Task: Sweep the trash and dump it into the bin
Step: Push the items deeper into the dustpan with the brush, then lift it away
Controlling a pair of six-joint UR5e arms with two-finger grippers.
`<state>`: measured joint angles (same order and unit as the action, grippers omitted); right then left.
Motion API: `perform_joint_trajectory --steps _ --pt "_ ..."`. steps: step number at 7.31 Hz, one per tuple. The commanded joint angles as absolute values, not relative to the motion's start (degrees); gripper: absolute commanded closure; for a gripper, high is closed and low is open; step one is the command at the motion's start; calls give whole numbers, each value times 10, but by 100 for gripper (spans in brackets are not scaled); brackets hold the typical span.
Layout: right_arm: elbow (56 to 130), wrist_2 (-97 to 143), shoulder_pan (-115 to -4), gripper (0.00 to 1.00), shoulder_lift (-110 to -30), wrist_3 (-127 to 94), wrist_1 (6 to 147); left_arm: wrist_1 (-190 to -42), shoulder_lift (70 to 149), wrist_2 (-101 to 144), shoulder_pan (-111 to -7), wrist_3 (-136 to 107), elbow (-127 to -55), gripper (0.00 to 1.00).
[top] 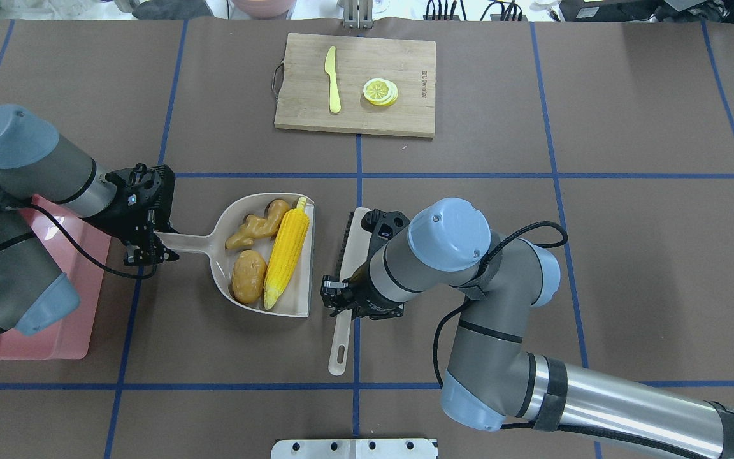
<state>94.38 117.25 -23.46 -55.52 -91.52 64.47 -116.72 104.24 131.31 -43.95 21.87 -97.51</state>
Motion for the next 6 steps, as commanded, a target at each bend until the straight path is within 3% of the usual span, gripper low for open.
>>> perform_joint_trajectory --steps 1,4,6 --pt "979 1193 -260 100 -574 -876 730 -1169 1042 1313 -439 220 -976 78" --pt "994 1219 -300 100 -579 -817 835 -1172 1042 1313 -439 221 -978 81" --pt "1063 1220 -322 100 -630 -765 929 -1174 1042 1313 -439 223 -981 100"
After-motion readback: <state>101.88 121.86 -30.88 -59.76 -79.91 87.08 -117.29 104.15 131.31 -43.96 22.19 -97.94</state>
